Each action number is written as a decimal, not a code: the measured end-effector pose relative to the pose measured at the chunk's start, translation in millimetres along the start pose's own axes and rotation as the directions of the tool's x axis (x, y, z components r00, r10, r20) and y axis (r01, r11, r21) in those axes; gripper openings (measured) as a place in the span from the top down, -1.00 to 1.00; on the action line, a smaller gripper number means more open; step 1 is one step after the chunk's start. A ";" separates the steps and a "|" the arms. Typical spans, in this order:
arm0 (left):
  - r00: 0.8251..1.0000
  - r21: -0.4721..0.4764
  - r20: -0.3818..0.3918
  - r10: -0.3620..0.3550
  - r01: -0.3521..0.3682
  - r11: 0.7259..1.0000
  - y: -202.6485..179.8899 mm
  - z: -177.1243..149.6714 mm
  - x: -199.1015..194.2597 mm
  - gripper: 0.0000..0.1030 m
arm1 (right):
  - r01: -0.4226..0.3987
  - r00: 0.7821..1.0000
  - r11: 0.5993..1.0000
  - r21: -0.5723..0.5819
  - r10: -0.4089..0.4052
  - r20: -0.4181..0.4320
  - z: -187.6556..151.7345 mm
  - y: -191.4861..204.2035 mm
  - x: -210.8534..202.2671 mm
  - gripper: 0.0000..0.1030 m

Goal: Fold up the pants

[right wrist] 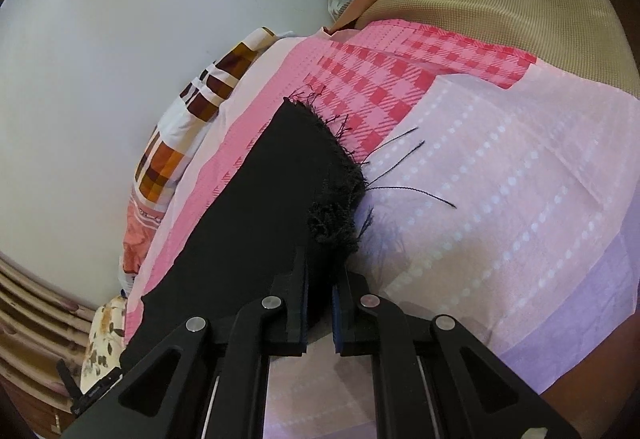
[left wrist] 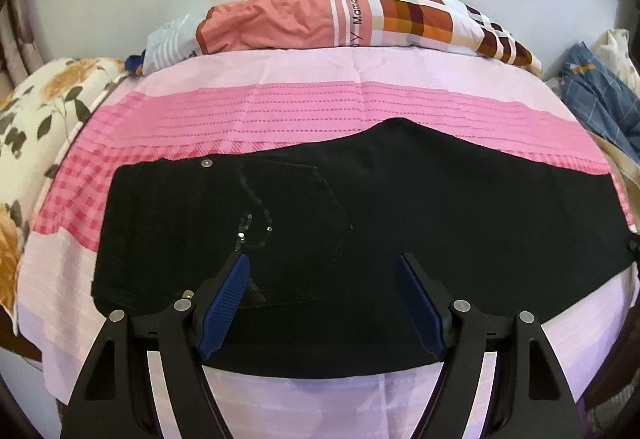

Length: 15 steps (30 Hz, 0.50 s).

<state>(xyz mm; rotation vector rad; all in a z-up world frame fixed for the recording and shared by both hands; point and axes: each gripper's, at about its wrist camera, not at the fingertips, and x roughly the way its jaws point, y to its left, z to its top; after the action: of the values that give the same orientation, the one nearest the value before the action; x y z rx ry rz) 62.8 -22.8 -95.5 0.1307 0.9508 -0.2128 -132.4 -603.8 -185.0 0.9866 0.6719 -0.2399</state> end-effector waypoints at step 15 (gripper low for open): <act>0.999 0.036 -0.012 0.039 -0.039 0.999 -2.4 -1.3 2.7 -0.47 | -0.007 1.000 0.998 0.059 0.007 -0.015 4.9 0.4 7.1 0.83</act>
<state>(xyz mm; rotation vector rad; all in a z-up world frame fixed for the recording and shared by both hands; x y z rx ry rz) 62.7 -25.2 -98.5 0.1839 0.9563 -0.1935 -124.7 -606.8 -187.4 1.0480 0.6782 -0.2475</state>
